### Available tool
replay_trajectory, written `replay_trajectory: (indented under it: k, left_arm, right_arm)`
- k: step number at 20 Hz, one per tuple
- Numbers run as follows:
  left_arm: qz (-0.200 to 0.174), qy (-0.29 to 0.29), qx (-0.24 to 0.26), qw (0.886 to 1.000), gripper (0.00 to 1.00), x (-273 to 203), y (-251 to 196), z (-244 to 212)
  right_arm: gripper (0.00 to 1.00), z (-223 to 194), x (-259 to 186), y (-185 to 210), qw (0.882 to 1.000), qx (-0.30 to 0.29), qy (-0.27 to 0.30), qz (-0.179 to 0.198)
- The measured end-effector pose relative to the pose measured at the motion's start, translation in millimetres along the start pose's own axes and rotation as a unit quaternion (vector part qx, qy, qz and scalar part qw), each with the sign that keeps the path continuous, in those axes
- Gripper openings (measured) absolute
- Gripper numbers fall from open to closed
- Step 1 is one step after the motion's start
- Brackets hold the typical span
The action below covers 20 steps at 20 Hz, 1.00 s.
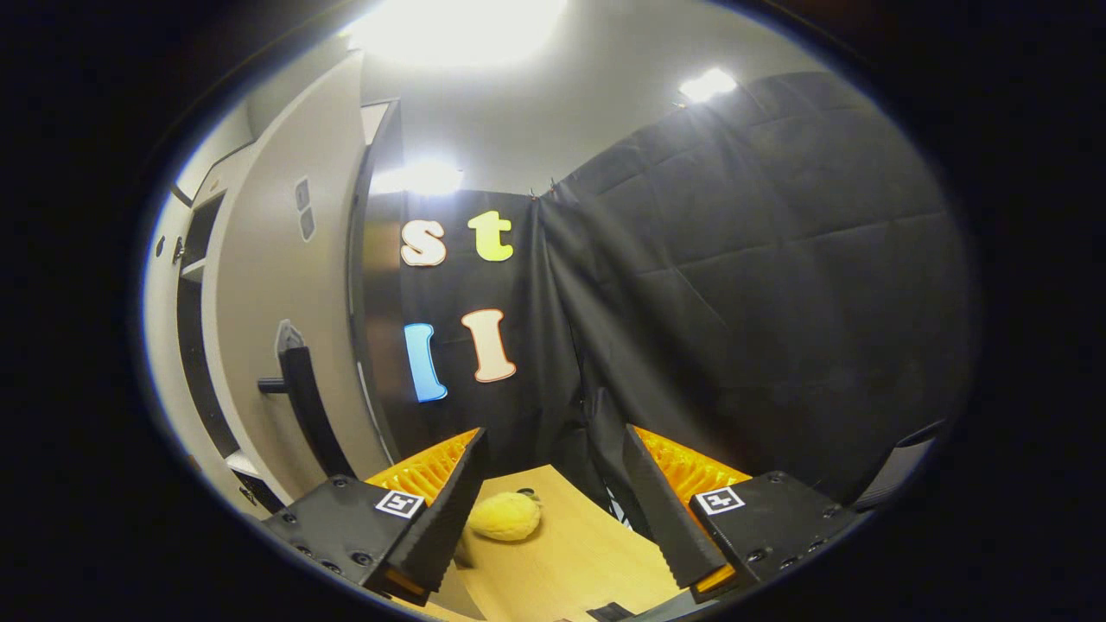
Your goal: Grab one shoe with the right hand and put it into the shoe cabinet, grab the other shoe with the left hand and put it into the shoe cabinet; then close the right door with the right hand and the left door with the left hand.
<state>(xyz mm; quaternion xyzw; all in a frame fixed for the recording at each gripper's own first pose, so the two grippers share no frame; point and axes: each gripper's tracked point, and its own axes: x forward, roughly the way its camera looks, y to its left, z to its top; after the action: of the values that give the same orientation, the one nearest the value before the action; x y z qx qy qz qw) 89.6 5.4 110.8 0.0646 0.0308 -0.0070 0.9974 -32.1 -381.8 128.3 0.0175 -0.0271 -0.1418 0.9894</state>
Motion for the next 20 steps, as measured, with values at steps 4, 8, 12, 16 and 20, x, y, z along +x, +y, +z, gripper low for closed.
replay_trajectory:
  k: [4,8,12,16,20]
  left_arm:
    - [-0.015,0.018,-0.009,1.000,0.96,-38.0,1.4,-24.7]
    - [-0.011,0.047,-0.030,0.998,0.96,-61.4,4.1,-45.6]
    - [0.006,0.058,-0.043,0.997,1.00,-79.9,-3.7,-55.5]
    - [0.026,0.065,-0.071,0.995,0.98,-87.6,-16.3,-58.7]
    - [0.061,0.071,-0.077,0.993,0.95,-95.8,-26.5,-56.3]
  right_arm:
    - [0.98,5.3,-15.1,14.9,1.000,0.014,0.005,0.007]
    - [0.98,14.4,-17.6,36.2,0.999,0.002,0.000,0.039]
    - [0.98,22.5,-5.1,52.7,0.997,-0.024,-0.011,0.069]
    - [0.93,14.4,12.6,57.4,0.994,-0.034,0.001,0.099]
    - [0.98,17.3,14.2,66.4,0.990,-0.040,-0.003,0.132]
